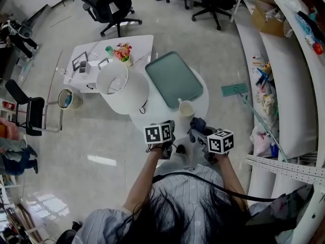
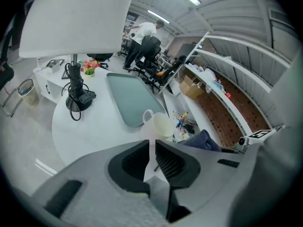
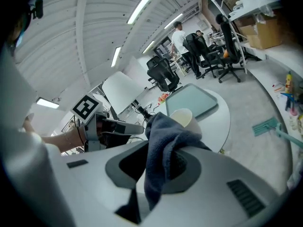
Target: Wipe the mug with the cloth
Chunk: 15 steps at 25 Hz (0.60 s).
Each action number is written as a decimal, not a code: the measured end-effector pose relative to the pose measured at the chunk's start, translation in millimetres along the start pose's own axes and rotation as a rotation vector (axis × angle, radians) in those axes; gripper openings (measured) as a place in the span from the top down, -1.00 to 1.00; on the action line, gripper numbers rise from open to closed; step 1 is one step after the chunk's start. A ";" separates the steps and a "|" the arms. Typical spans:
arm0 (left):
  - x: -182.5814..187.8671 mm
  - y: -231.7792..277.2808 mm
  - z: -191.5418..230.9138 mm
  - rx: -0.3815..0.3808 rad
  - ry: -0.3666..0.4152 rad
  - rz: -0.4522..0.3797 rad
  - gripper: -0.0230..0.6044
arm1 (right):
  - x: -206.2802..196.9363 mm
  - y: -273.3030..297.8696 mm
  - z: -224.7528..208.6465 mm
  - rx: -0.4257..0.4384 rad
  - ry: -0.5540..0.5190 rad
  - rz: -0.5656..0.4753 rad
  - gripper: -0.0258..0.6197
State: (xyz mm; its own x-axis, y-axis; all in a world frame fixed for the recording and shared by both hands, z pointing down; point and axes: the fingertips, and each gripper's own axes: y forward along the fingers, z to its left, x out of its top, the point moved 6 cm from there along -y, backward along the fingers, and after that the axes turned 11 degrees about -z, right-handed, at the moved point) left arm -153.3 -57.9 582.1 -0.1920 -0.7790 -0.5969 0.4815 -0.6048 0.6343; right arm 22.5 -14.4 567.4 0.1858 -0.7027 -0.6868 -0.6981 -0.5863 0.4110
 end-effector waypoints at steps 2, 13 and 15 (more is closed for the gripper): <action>-6.4 -4.5 -1.1 -0.015 0.005 0.005 0.76 | -5.0 -2.0 5.6 -0.006 -0.016 0.011 0.67; -31.0 -19.4 -16.2 -0.056 0.011 0.002 0.76 | -10.6 -18.8 14.7 -0.001 -0.034 0.019 0.67; -33.8 -24.0 -18.3 -0.050 0.026 0.003 0.76 | -10.4 -20.8 16.2 0.007 -0.038 0.021 0.67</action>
State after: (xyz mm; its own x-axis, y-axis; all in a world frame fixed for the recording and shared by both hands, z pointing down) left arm -142.7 -14.0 578.1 -0.1685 -0.7758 -0.6080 0.5242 -0.5929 0.6113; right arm 23.9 11.6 556.2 0.1447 -0.6988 -0.7005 -0.7061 -0.5689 0.4216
